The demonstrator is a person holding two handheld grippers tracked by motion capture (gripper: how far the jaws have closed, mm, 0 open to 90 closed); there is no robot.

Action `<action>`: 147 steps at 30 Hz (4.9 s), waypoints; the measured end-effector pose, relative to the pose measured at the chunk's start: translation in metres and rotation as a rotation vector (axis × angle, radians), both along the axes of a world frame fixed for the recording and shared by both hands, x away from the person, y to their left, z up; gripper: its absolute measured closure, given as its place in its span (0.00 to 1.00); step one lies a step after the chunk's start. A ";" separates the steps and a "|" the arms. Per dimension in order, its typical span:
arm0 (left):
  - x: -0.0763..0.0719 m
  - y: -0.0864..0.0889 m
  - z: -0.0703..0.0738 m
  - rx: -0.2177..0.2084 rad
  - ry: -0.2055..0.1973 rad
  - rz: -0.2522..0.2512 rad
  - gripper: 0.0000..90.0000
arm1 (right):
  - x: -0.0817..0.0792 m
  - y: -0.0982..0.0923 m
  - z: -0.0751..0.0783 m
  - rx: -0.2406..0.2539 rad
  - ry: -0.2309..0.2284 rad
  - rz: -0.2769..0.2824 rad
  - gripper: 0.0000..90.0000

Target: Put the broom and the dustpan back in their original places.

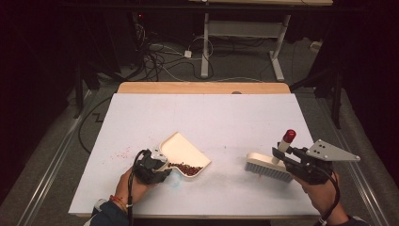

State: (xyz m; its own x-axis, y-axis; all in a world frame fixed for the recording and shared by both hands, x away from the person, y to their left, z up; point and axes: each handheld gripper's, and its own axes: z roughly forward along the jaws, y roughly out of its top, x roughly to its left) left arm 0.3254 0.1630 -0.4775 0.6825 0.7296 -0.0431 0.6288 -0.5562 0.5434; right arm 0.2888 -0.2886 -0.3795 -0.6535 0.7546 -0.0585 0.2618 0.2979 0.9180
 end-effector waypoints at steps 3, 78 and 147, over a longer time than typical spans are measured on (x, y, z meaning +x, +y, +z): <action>0.001 0.004 0.000 -0.003 -0.003 0.036 0.71 | -0.004 -0.001 0.003 -0.001 0.008 0.022 0.78; -0.030 0.049 0.001 -0.129 -0.331 0.007 0.17 | 0.143 0.031 -0.031 -0.034 0.045 -0.265 0.19; -0.038 0.041 0.006 -0.070 -0.368 -0.043 0.18 | 0.060 0.053 -0.005 -0.105 -0.152 -0.018 0.17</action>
State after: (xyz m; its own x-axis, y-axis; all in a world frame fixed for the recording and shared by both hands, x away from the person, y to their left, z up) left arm 0.2870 0.2037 -0.4719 0.6911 0.7042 0.1624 0.3613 -0.5313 0.7663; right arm 0.3493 -0.2355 -0.3845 -0.6173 0.7508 -0.2350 0.1286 0.3910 0.9114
